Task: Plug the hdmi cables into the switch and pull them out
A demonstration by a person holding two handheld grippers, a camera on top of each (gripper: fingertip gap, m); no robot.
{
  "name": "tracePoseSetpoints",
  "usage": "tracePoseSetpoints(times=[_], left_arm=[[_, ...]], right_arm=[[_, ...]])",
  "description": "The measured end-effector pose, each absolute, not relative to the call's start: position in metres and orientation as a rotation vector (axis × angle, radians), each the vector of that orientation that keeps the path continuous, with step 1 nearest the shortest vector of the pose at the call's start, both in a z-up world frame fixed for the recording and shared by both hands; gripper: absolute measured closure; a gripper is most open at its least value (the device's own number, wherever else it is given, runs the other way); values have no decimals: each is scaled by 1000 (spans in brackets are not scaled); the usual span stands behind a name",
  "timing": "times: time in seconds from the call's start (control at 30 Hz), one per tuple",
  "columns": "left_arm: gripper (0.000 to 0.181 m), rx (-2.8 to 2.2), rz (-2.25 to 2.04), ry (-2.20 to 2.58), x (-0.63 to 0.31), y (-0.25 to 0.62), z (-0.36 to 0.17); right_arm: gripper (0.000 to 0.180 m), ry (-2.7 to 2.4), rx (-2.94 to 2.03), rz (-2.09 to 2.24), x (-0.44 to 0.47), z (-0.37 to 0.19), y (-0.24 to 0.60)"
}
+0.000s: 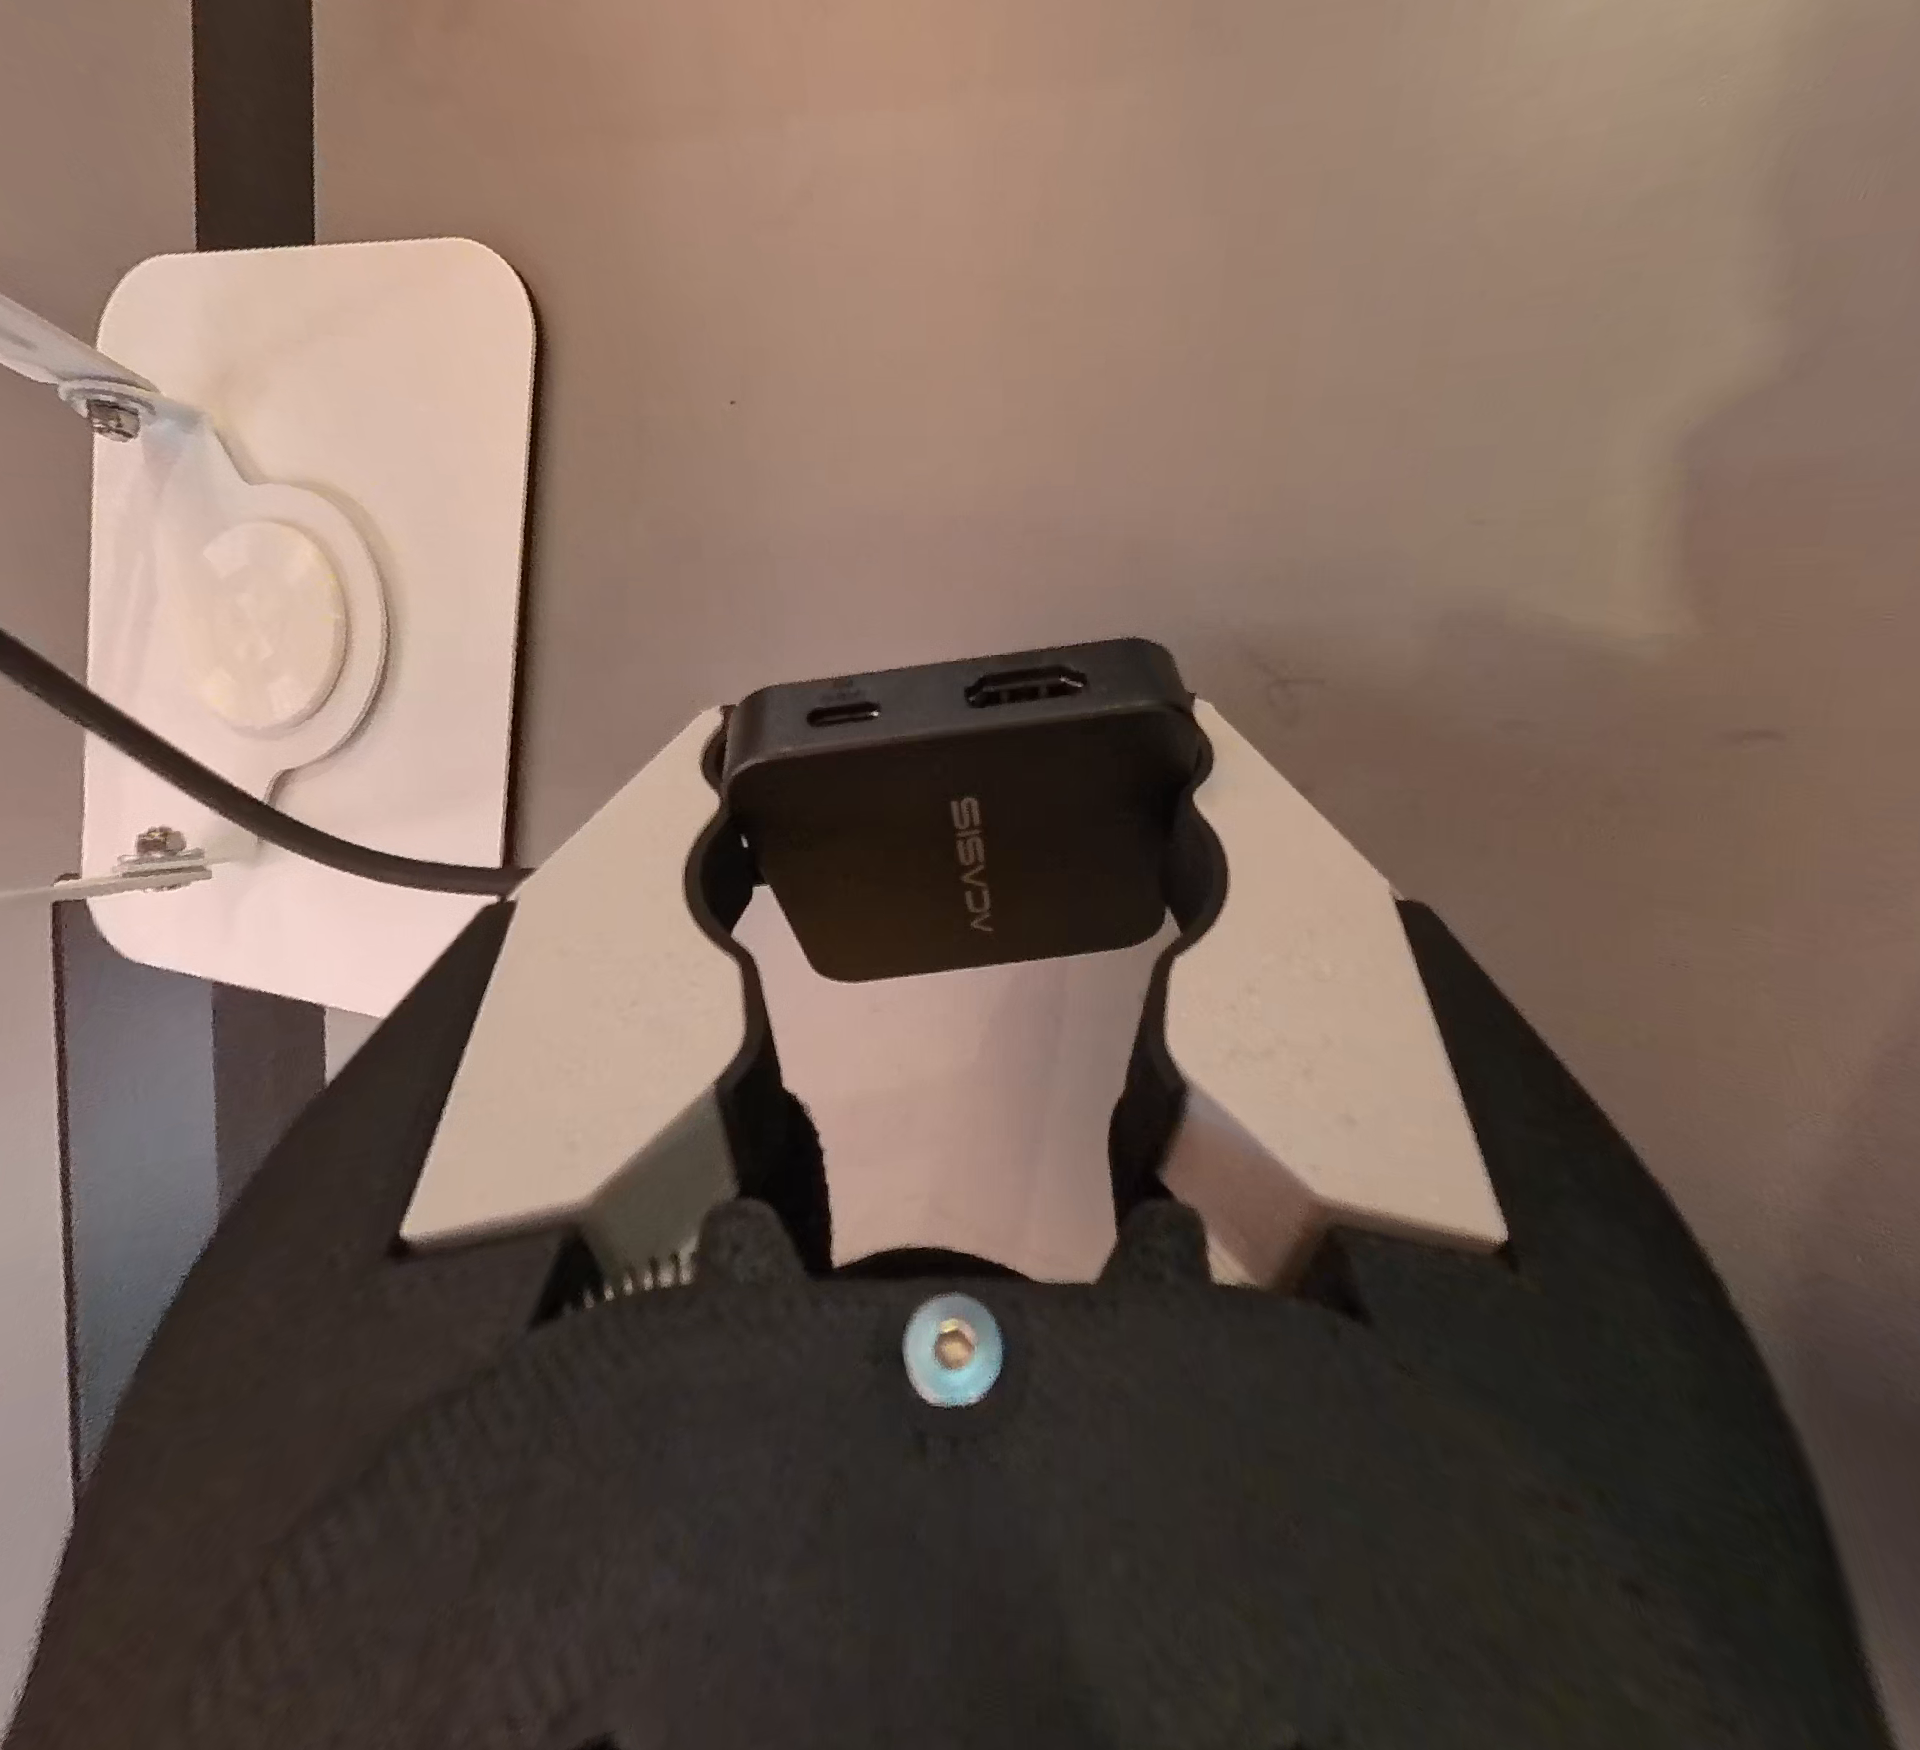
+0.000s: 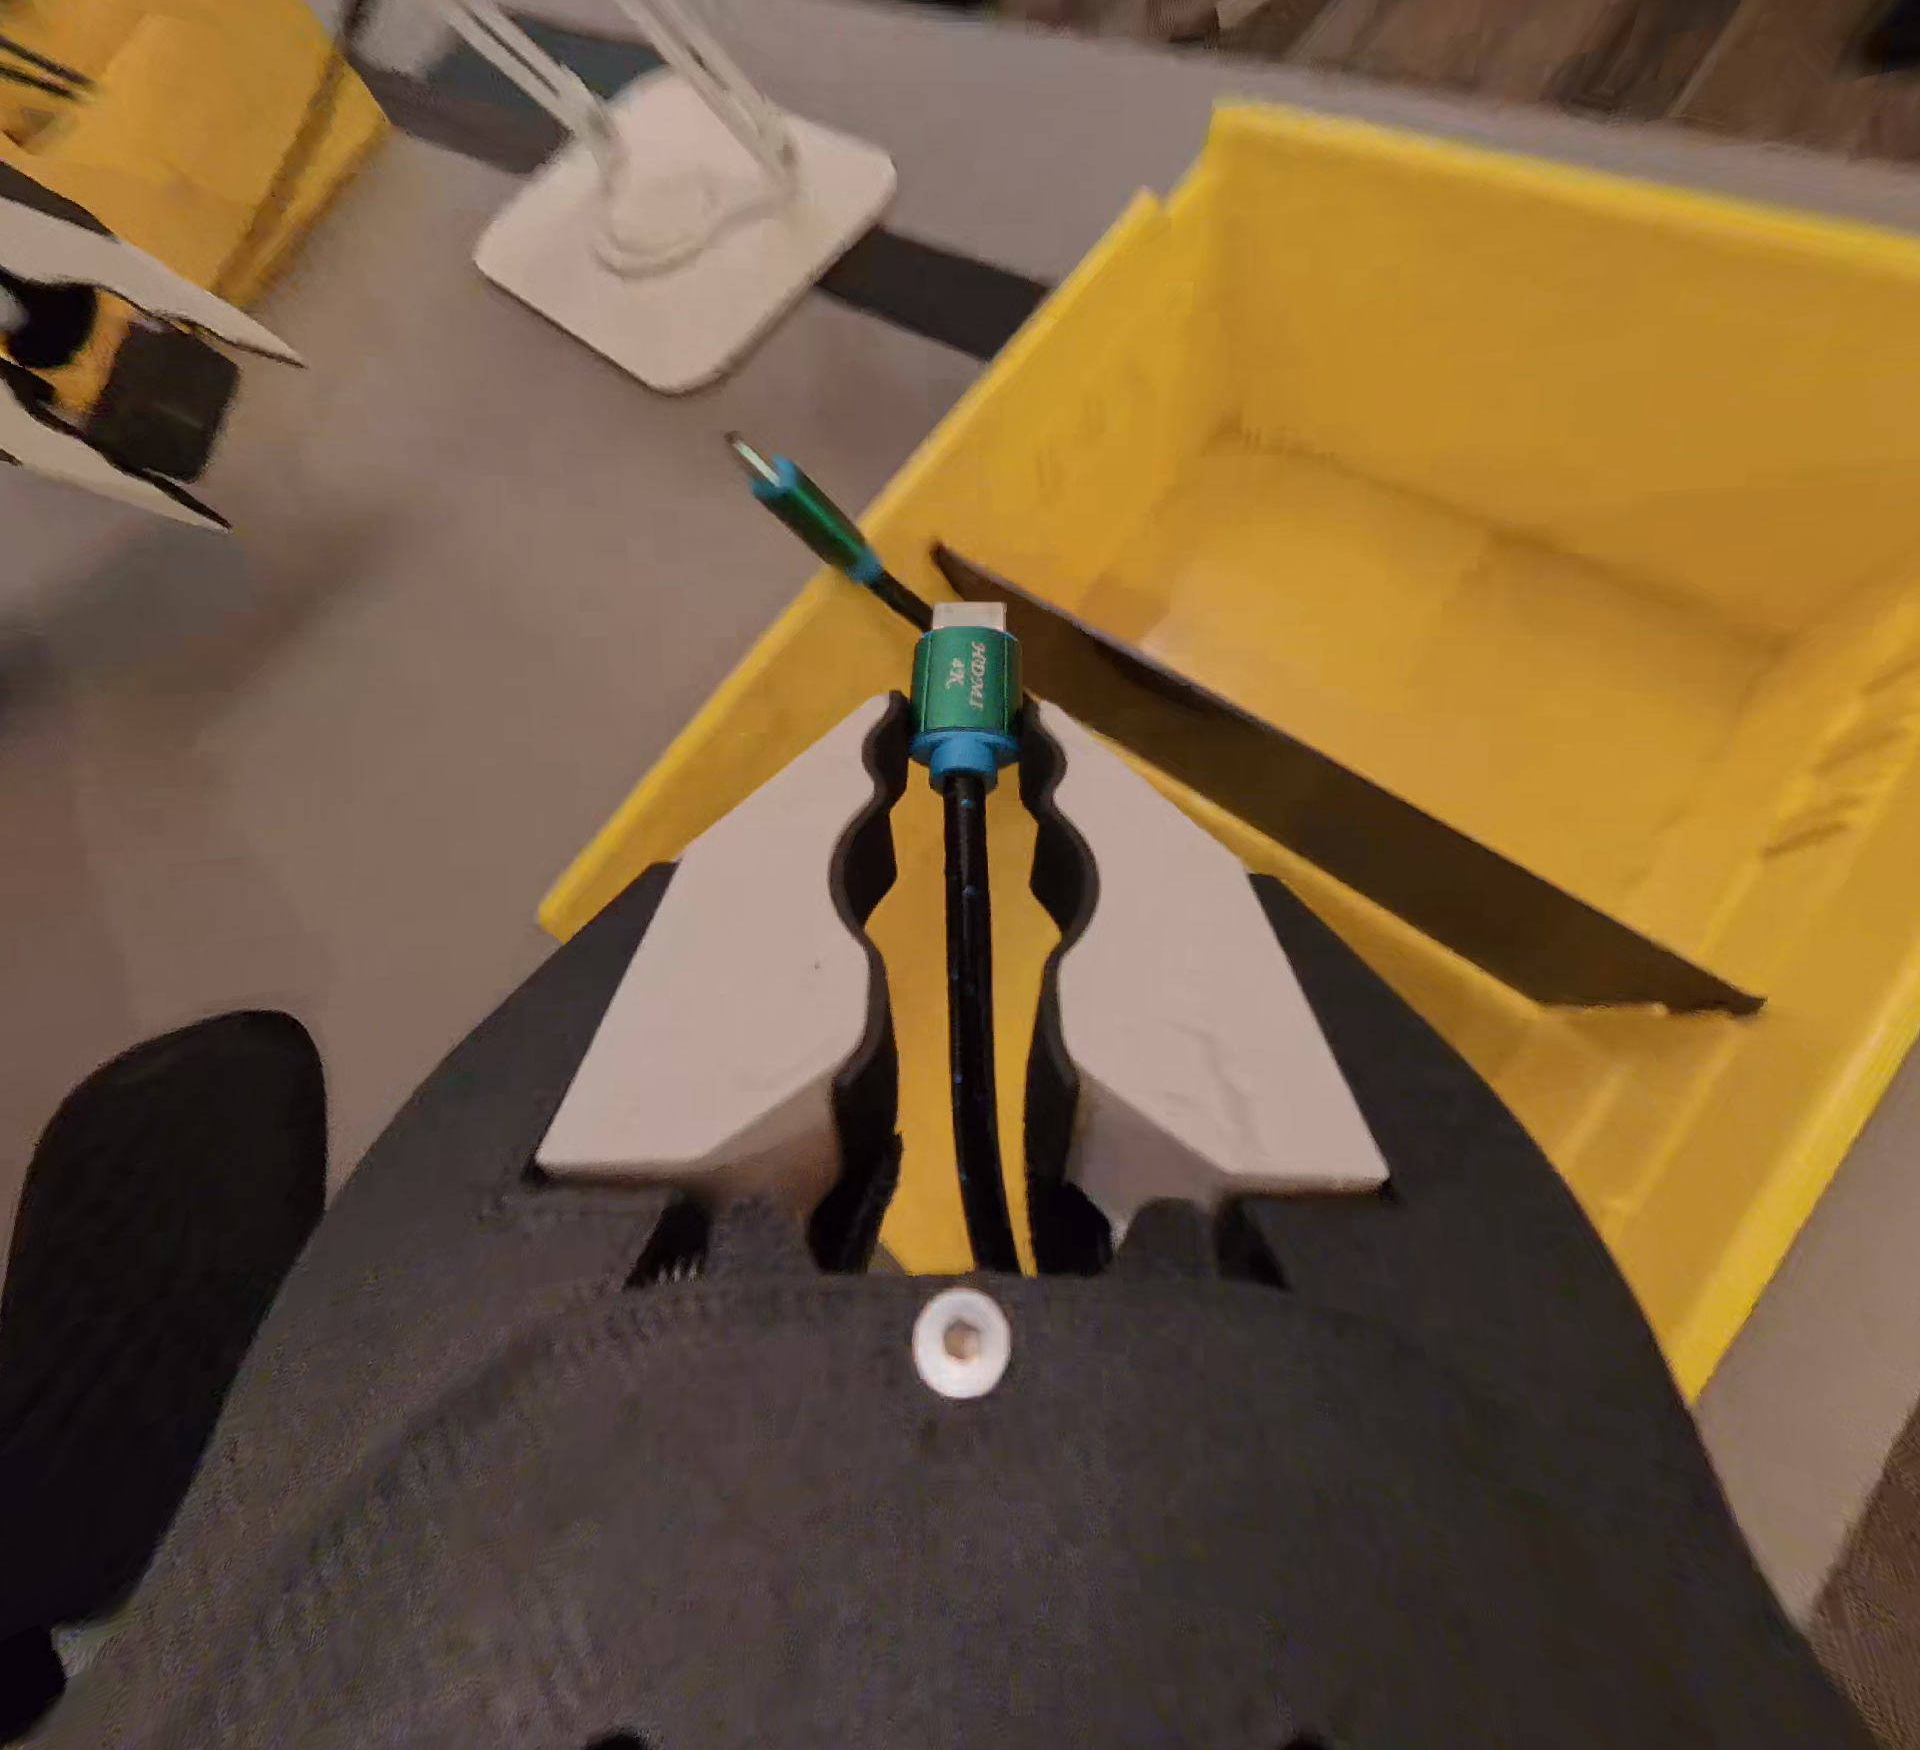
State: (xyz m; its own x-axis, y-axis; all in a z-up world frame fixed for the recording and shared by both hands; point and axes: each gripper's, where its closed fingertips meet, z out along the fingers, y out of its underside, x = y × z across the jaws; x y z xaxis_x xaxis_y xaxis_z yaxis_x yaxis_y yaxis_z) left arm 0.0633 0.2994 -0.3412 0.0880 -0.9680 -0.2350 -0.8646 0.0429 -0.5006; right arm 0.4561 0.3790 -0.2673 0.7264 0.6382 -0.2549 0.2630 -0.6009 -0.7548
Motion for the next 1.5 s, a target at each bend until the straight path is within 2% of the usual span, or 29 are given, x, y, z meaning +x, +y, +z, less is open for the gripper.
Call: tracePoseSetpoints(times=[0.03, 0.17, 0.63, 0.9, 1.1, 1.27, 1.5], left_arm=[[102, -1846, -257, 1800, 63, 299, -342], [102, -1851, -261, 1807, 64, 299, -345], [102, -1851, -267, 1817, 64, 297, -346], [102, -1858, -275, 1816, 63, 297, -347], [102, -1857, -286, 1835, 67, 294, -351], [102, -1847, -287, 1847, 70, 292, -351], [102, -1859, -293, 1851, 69, 292, -356]], right_arm=[[161, -688, -2269, 638, 460, -277, 378], [160, -777, -2342, 588, 457, -284, 378], [161, -1329, -2435, 534, 456, -216, 323], [161, -1537, -2454, 720, 461, -198, 301], [161, -1676, -2532, 735, 463, -220, 312], [161, -1724, -2664, 535, 471, -275, 343], [160, -1924, -2579, 352, 451, -328, 357]])
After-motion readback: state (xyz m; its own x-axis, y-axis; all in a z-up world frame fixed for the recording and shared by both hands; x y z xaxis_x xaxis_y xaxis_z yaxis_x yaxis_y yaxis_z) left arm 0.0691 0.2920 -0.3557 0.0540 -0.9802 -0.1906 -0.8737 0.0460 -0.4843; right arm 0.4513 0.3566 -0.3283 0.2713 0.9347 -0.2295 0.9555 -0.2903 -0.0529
